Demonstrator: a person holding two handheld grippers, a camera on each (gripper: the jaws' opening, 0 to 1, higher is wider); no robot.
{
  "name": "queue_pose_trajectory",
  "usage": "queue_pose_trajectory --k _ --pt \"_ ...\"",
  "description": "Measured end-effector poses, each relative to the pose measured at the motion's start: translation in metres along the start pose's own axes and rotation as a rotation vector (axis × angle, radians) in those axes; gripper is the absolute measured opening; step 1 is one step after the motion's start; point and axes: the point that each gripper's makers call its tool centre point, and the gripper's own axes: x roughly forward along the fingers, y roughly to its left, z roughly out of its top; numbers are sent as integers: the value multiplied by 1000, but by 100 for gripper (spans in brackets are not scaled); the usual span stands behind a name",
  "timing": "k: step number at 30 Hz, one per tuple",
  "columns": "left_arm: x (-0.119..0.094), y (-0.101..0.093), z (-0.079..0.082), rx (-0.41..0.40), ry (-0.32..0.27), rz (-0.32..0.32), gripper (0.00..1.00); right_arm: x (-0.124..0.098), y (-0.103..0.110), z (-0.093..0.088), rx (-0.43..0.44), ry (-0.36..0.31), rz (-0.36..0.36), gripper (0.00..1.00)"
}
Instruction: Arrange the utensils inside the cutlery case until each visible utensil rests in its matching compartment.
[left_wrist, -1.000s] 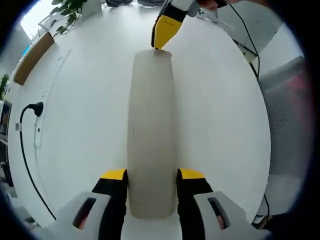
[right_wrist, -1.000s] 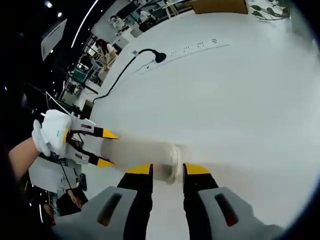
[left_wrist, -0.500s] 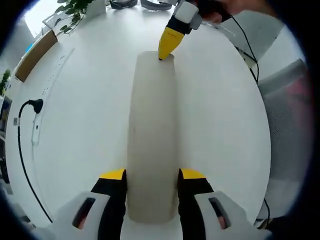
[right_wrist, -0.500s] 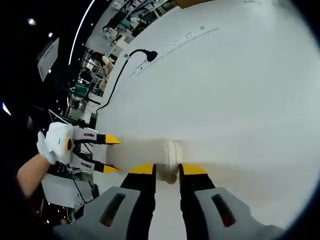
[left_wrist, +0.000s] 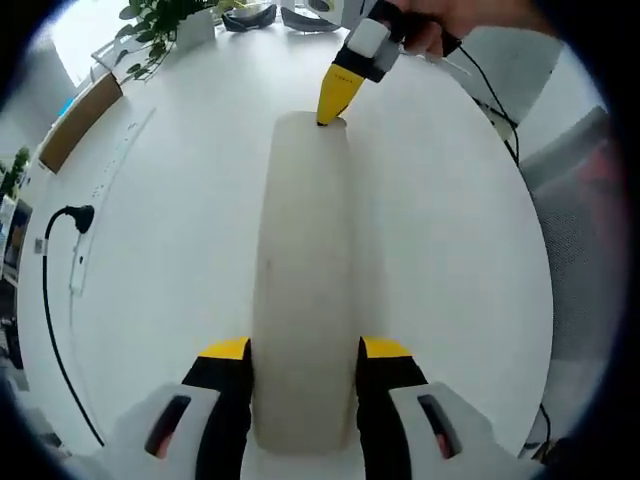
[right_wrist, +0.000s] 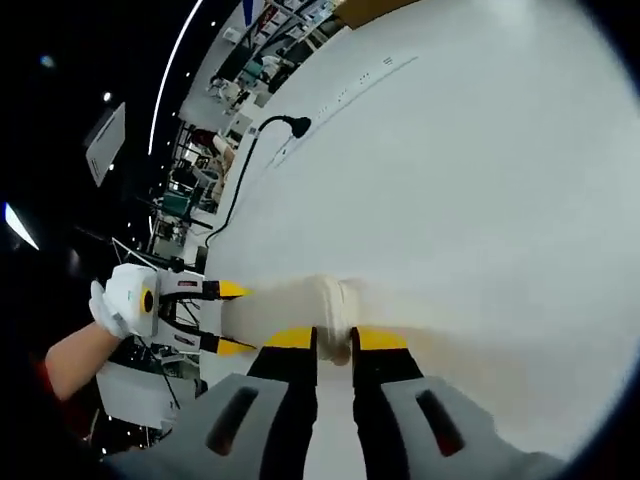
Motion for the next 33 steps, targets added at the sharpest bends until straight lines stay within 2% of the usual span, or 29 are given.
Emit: queue_pose_trajectory --k 2,6,7,9,10,11,12,13,14,16,18,19,21,23,29,30,31,32,33 --pt "0 1 0 -5 1 -1 41 1 3 1 -12 -6 -6 8" --pt "1 -1 -1 11 -9 8 41 3 3 -2 35 27 11 12" --pt "1 -1 -1 12 -8 7 41 5 4 -4 -53 57 18 13" --pt "1 -2 -2 12 -11 5 41 7 1 -4 -119 71 -21 21" --pt "1 -2 -2 13 -12 5 41 9 1 -1 -97 52 -30 24" --pt "1 -3 -2 15 -13 6 41 12 3 4 -75 21 -11 21" --pt "1 -3 -2 14 -10 7 41 12 10 3 -8 22 42 17" --pt "1 -3 -2 13 -8 6 41 11 10 4 63 10 45 19" --pt "1 -4 -2 14 -5 6 41 12 10 12 102 -40 74 20" --pt "1 -5 -3 22 1 1 41 12 9 10 154 -45 84 19" --pt "1 -6 -3 28 6 -3 41 13 10 8 134 -52 87 19" --pt "1 -6 -3 29 8 -5 41 14 8 4 77 -43 66 18" --pt "1 -6 -3 27 10 -7 41 8 6 3 107 -38 77 19" --pt "1 -6 -3 26 10 -10 41 7 5 5 50 -68 81 18" --pt "2 -6 -2 23 18 -14 41 9 6 7 53 -92 91 15" --pt "2 -6 -2 22 17 -15 41 9 7 7 2 -101 78 15" --pt "2 -6 -2 22 15 -15 41 9 8 8 -11 -112 75 14" --pt "2 -6 -2 20 15 -16 41 10 7 8 12 -117 82 14" --pt "2 -7 -2 21 16 -17 41 11 9 8 72 -121 92 14"
